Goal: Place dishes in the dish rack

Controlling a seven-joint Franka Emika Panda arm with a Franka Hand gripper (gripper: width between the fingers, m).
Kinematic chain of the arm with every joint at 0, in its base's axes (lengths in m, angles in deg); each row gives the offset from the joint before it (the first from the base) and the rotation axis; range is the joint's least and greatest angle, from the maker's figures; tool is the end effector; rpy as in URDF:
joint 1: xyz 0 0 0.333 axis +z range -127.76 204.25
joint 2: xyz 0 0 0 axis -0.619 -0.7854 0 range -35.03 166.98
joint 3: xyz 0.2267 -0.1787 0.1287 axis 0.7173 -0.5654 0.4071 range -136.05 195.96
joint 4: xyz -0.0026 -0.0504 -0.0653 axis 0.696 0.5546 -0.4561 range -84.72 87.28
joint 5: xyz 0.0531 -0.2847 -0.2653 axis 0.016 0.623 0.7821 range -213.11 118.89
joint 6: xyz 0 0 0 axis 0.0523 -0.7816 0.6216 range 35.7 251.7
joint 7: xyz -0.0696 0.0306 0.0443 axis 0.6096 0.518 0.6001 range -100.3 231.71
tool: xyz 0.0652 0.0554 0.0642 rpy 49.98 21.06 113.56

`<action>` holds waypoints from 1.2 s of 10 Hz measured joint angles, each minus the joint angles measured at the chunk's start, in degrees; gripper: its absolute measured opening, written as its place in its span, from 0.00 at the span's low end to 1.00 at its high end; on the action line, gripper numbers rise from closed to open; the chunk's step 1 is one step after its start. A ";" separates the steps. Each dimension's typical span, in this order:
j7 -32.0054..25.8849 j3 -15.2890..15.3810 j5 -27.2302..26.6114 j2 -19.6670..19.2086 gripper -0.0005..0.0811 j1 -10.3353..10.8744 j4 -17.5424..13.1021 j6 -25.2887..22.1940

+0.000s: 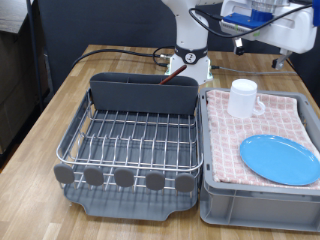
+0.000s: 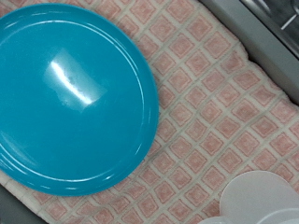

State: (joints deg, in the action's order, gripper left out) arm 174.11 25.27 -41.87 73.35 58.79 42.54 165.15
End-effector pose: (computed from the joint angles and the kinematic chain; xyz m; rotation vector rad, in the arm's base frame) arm 0.4840 0.1344 0.4117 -2.2012 2.1794 -0.1443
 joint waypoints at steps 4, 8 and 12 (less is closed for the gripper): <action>-7.23 0.04 -4.30 -6.80 0.99 0.00 2.19 15.42; -15.34 0.45 -15.06 -12.15 0.99 -0.03 6.76 27.98; -17.76 0.53 -18.38 -12.83 0.99 -0.14 7.06 29.02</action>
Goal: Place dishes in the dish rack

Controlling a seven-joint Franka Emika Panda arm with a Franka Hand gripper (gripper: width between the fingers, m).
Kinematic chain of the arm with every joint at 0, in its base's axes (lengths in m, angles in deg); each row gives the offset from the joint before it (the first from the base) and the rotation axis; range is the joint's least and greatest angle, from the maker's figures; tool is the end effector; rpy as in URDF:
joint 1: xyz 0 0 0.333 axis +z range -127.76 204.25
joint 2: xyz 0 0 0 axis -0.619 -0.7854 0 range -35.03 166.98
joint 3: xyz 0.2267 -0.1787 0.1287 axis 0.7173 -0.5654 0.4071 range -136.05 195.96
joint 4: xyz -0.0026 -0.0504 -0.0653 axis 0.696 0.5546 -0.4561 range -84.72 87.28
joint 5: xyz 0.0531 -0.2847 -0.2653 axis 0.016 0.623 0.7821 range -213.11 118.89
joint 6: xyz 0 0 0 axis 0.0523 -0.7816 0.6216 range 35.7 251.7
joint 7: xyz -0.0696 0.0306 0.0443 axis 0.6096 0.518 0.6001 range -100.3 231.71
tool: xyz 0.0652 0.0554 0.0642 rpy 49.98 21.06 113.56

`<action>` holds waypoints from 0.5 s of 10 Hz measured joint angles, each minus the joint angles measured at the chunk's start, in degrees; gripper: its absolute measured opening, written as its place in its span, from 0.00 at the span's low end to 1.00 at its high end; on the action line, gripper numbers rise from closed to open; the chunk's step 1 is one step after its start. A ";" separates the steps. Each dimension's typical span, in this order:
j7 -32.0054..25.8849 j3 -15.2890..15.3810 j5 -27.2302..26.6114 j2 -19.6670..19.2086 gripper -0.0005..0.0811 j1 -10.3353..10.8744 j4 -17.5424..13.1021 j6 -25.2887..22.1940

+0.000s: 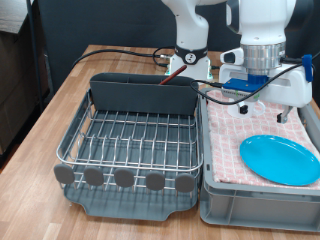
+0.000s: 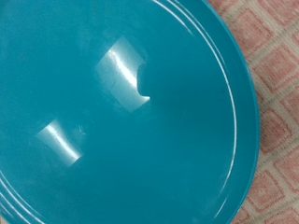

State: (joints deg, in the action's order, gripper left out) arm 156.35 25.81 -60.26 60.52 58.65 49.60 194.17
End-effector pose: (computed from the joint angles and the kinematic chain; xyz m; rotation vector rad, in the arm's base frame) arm 0.4976 0.1356 0.2953 -2.1128 1.9656 -0.0825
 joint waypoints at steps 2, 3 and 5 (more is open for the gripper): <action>-3.97 0.01 -3.57 0.00 0.99 -0.19 0.53 0.44; -5.07 -0.05 -4.55 0.00 0.99 -0.31 0.92 0.55; -8.14 -0.05 -7.29 -0.18 0.99 -0.43 1.89 1.40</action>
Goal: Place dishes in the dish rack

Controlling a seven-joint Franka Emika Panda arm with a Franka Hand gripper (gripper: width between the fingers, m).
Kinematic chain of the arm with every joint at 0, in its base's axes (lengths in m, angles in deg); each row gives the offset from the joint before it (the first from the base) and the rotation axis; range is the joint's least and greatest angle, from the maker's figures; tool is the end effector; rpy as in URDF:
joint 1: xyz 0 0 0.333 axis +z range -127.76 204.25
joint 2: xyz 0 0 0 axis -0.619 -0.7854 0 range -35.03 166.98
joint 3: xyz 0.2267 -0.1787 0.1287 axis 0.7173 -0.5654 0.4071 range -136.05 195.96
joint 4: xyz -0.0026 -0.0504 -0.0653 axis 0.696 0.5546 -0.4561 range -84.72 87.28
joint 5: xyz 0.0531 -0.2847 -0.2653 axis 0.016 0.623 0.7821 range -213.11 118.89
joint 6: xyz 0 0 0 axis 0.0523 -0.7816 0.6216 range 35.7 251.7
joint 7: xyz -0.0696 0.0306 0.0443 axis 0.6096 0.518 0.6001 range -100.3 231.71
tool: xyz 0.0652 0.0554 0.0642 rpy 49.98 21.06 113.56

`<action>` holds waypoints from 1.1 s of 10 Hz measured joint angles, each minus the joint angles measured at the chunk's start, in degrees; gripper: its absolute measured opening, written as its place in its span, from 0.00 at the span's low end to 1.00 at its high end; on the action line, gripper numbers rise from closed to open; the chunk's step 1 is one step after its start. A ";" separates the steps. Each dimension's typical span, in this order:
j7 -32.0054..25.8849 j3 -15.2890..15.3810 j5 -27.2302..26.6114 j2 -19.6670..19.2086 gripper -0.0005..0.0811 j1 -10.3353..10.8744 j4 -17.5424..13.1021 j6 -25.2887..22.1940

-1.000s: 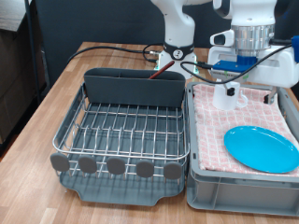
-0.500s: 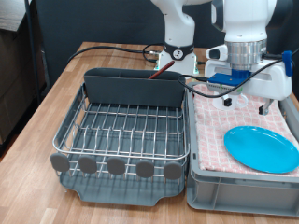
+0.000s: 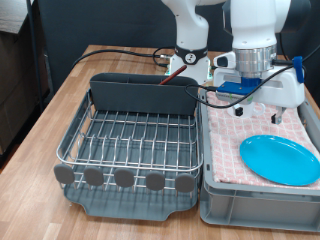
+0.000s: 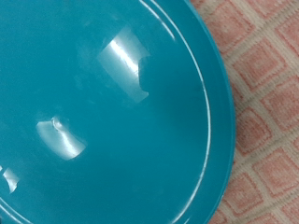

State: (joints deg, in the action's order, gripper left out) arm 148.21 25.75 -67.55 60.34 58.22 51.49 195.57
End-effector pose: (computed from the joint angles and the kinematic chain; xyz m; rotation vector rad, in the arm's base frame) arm 0.4897 0.1224 0.2823 -2.1154 1.9358 -0.0400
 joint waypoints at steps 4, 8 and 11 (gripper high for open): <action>-6.82 0.50 -6.64 -2.61 0.99 -0.10 0.21 2.29; -12.08 1.38 -12.47 -5.32 0.99 -0.21 -0.53 4.59; -15.65 2.50 -16.55 -6.99 0.99 -0.57 -1.52 5.92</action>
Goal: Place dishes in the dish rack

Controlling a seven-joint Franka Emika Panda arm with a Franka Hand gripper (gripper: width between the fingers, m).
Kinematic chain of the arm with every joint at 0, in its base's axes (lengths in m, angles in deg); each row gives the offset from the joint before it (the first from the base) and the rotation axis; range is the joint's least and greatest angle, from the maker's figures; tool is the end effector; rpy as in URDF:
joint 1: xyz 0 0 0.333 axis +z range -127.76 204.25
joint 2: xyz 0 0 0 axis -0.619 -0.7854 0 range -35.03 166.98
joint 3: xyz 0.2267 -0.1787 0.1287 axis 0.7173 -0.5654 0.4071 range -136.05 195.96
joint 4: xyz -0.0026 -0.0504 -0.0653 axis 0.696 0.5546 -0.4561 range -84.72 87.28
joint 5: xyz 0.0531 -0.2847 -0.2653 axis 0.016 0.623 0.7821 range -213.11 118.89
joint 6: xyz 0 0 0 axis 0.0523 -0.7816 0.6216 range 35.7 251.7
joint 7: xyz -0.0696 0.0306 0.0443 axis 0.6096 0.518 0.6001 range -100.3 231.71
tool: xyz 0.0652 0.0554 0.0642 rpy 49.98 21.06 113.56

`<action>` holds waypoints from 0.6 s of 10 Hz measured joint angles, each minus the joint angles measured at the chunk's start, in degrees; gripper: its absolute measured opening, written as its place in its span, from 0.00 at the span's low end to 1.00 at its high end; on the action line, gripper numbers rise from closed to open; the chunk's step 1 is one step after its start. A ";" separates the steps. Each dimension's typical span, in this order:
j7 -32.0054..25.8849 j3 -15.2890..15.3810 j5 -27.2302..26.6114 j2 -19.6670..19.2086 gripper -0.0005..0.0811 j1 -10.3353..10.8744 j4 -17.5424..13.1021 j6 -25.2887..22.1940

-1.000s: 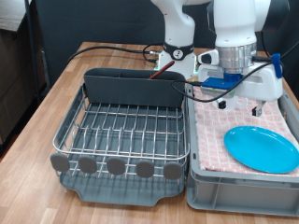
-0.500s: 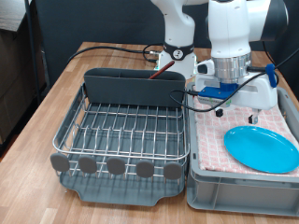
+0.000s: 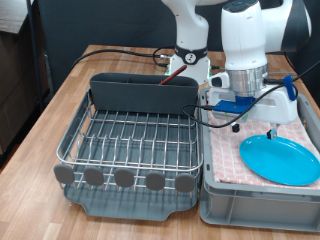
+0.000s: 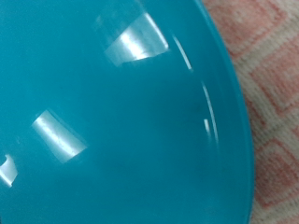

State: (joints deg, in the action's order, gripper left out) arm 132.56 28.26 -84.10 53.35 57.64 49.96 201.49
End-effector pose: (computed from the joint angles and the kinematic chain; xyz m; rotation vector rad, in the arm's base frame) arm 0.4933 0.1214 0.2375 -2.0982 1.8811 -0.0151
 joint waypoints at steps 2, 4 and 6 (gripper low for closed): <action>-2.28 1.00 -2.31 -1.07 0.99 -0.58 -0.88 0.44; -3.29 1.25 -3.25 -1.95 0.99 -0.62 -1.77 0.44; -3.72 1.46 -3.62 -2.65 0.99 -0.63 -2.43 0.55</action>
State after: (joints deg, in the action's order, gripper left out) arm 128.84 29.72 -87.73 50.70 57.01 47.53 202.04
